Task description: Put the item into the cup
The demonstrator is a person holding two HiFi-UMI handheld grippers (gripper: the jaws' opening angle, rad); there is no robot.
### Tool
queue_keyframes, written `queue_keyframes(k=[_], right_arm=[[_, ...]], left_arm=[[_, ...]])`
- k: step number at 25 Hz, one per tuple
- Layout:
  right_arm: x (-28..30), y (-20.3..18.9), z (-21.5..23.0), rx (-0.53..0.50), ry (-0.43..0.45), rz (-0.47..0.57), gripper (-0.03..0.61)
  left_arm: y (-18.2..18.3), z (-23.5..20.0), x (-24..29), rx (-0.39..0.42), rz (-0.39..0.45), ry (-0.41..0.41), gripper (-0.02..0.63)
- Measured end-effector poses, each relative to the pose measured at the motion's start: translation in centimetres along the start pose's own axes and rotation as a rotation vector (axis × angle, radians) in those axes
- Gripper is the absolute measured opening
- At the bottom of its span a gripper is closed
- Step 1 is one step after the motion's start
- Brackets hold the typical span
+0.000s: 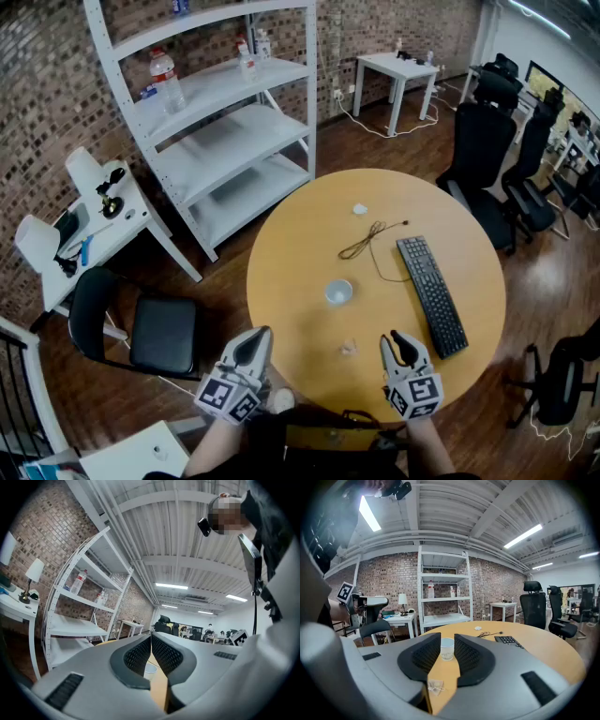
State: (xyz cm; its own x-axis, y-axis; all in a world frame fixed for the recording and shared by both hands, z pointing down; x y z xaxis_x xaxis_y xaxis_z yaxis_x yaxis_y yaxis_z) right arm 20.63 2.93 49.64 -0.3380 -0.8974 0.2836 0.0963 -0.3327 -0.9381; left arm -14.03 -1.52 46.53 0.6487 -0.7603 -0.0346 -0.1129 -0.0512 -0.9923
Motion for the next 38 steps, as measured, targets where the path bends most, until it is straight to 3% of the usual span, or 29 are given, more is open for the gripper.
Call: queue_keyframes(k=[5,7,15,19,31,34,38], right_arm=[[0.7,-0.2,-0.5,-0.001,-0.013,-0.011,0.094],[1.4,-0.8,-0.5,-0.008,-0.002,-0.047,0.134],[6.6,-6.9,-2.2,-0.176,0.103,-0.396,0.172],[8.2,-9.4,-2.8,-0.246,0.150,-0.523,0.193],[11.2,-11.5,-3.0,-0.414,0.168,-0.647,0.193],[11.4,-11.6,-3.3,-0.474,0.182,-0.664,0.145],[11.0,-11.4,-3.7,-0.515,0.159,-0.648,0.002]], left_arm=[[0.0,-0.8,-0.2,0.007,-0.008,-0.001,0.002],[0.0,-0.9,-0.2,0.007,-0.015,-0.002,0.002],[0.2,-1.3,-0.9,0.003,-0.043,0.000,0.002],[0.1,-1.6,-1.7,0.003,-0.061,0.023,0.002],[0.3,-2.2,-3.4,-0.004,-0.086,0.099,0.002],[0.0,-2.1,-3.8,-0.019,-0.093,0.099,0.002],[-0.2,-2.1,-4.2,-0.029,-0.097,0.101,0.002]])
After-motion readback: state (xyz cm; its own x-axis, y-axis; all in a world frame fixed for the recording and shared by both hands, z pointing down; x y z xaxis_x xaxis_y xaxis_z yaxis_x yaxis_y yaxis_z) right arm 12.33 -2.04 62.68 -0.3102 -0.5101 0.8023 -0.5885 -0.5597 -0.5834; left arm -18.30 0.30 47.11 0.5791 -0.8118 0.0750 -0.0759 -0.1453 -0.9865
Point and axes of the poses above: the fingertips, and each gripper's own axes: x forward along the fingers, z to its right, y out of its top, the point moved 10 cm from there along -x, backward along the fingers, and after that the axes turned 9 degrees about x, right-handed, at the moved point
